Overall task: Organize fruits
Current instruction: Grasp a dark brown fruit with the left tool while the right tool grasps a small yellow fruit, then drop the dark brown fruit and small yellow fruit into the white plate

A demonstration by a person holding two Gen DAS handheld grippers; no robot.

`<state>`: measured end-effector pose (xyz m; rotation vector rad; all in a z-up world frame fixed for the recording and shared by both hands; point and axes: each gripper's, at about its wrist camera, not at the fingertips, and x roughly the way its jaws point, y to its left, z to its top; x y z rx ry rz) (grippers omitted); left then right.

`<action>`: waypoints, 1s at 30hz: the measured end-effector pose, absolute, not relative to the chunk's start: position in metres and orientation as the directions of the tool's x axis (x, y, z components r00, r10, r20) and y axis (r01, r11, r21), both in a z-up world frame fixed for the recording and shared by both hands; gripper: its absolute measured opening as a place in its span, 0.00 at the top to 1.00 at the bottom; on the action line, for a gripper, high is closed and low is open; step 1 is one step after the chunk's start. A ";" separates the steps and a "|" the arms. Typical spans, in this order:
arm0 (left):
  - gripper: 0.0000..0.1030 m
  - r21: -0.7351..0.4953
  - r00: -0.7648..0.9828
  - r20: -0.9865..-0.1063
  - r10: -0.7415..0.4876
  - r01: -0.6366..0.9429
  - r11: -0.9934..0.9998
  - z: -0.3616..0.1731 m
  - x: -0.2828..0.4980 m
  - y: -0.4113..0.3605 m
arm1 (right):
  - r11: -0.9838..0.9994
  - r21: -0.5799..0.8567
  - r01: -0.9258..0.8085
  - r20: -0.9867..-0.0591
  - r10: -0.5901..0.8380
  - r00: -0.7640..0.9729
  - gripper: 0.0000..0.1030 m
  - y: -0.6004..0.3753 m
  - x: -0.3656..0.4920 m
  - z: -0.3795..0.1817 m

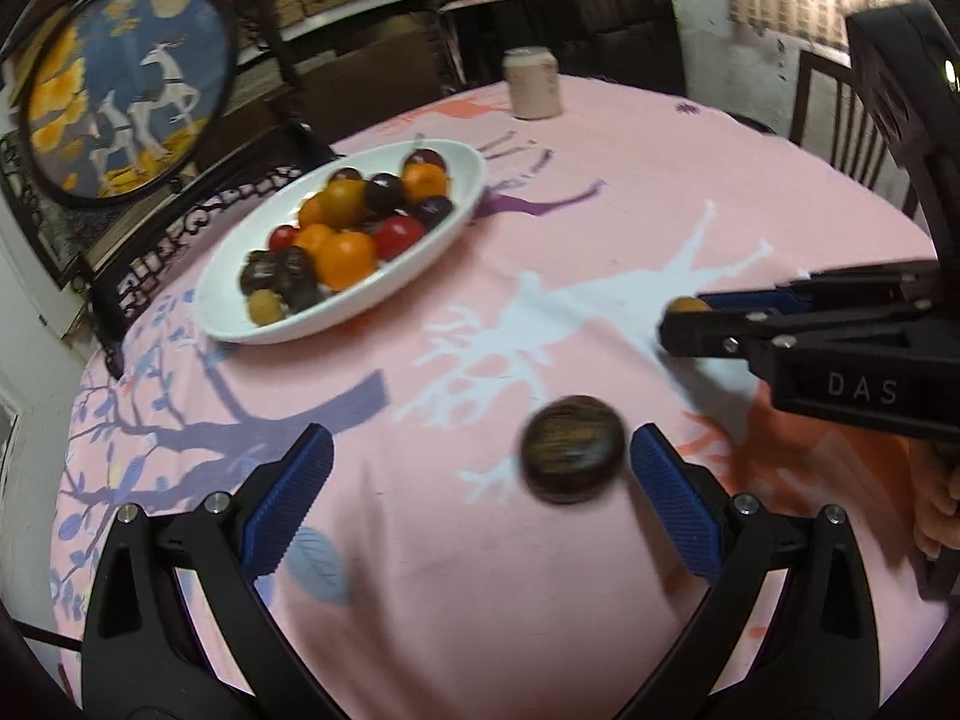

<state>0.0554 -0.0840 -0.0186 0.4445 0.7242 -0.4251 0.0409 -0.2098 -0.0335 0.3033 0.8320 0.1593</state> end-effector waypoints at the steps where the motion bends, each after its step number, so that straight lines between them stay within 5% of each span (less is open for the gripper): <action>1: 0.02 0.241 0.670 -0.710 -0.216 0.520 0.819 -0.020 0.054 -0.086 | 0.945 0.327 -0.020 -0.701 0.257 0.665 0.76 -0.210 0.041 -0.033; 4: 0.06 0.253 0.670 -0.711 -0.215 0.528 0.810 -0.024 0.053 -0.093 | 0.944 0.329 -0.019 -0.701 0.258 0.665 0.76 -0.210 0.041 -0.034; 8: 0.59 0.127 0.575 -0.763 -0.296 0.582 0.804 -0.030 0.063 -0.090 | 0.943 0.332 -0.019 -0.702 0.260 0.663 0.77 -0.210 0.041 -0.034; 16: 0.60 0.119 0.581 -0.764 -0.282 0.555 0.823 -0.027 0.064 -0.083 | 0.942 0.334 -0.013 -0.699 0.257 0.667 0.77 -0.211 0.040 -0.034; 30: 0.59 0.105 0.764 -0.638 -0.102 0.218 0.970 0.063 0.158 0.001 | 0.919 0.371 -0.137 -0.587 0.346 0.732 0.76 -0.194 0.096 0.038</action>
